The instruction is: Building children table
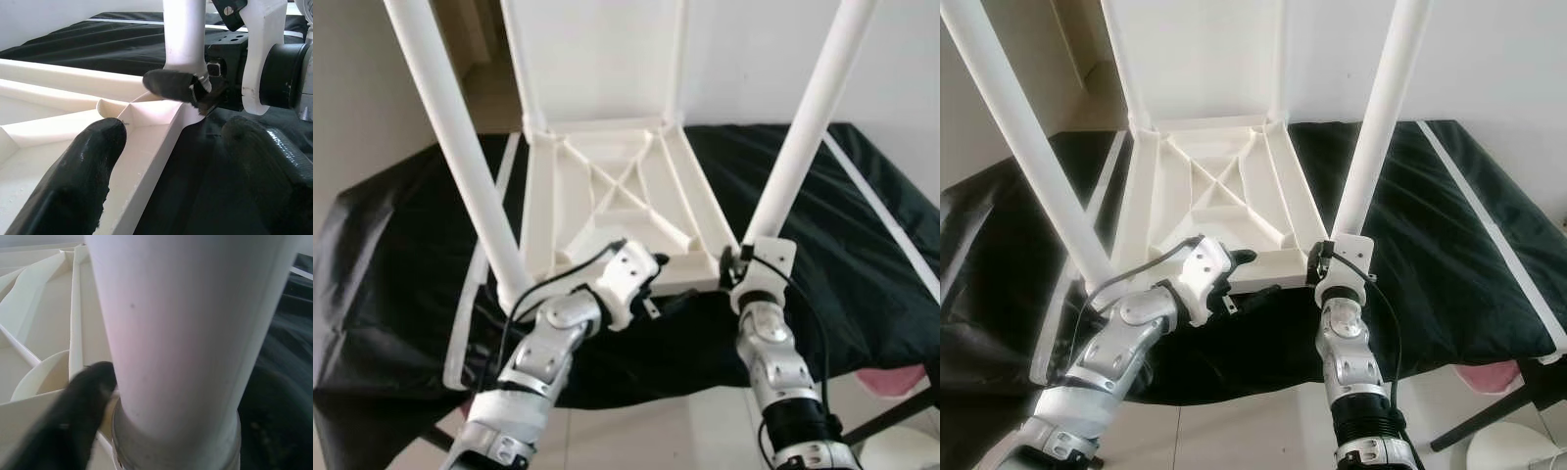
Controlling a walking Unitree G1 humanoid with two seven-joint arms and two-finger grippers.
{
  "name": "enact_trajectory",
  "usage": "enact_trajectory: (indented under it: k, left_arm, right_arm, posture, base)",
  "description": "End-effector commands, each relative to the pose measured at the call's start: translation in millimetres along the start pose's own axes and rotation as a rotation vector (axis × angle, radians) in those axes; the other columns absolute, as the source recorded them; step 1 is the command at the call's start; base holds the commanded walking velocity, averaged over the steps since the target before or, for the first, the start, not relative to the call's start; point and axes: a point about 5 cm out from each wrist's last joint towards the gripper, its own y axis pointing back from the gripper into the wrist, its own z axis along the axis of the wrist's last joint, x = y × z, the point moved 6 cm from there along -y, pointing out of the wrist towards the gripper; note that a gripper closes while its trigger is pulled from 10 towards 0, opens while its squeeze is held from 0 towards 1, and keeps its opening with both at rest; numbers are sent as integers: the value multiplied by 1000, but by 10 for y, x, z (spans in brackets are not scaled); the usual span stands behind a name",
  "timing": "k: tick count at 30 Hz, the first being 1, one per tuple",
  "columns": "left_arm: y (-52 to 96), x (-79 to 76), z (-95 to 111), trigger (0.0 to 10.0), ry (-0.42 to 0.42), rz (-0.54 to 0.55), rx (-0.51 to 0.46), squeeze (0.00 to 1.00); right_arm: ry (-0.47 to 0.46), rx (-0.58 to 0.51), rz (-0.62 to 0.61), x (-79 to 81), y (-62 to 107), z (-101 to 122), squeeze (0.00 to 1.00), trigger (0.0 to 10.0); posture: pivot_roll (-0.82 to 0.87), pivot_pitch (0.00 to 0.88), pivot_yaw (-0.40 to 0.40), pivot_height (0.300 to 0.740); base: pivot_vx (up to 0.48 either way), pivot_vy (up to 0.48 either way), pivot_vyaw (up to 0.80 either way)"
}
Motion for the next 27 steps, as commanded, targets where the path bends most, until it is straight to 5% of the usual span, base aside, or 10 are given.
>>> enact_trajectory:
  k: [1, 5, 6, 7, 8, 22, 27]
  left_arm:
    - [2, 13, -53, 10000, -10, 28, 16, 0]
    - [8, 12, -55, 10000, -9, 29, 15, 0]
    - [12, 12, -55, 10000, -8, 29, 15, 0]
    - [12, 12, -55, 10000, -8, 29, 15, 0]
    - [19, 7, -56, 10000, -6, 28, 15, 0]
    - [91, -33, -97, 10000, 1, 12, 28, 0]
    - [109, -49, -106, 10000, -3, -1, 35, 0]
  right_arm:
    - [3, 21, 12, 25, 18, -56, 1000, 10000]
    - [13, -1, 48, 73, 27, -15, 1000, 10000]
    - [19, -9, 59, 79, 32, 1, 827, 10000]
    - [19, -9, 59, 79, 32, 1, 827, 10000]
    - [17, -18, 74, 79, 38, 17, 0, 10000]
    - [77, -106, 265, -76, 77, 145, 0, 10000]
    - [133, -99, 419, -63, 37, 166, 0, 10000]
  posture:
    - [-74, 0, -7, 740]
    - [-73, 0, -11, 740]
    - [-73, 0, -11, 740]
    - [-73, 0, -11, 740]
    - [-73, 0, -11, 740]
    - [-77, 0, 4, 740]
    - [-77, 0, 12, 740]
  base:
    - [0, 0, 0]
    - [0, 0, 0]
    - [0, 0, 0]
    - [0, 0, 0]
    - [0, 0, 0]
    - [0, 0, 0]
    - [0, 0, 0]
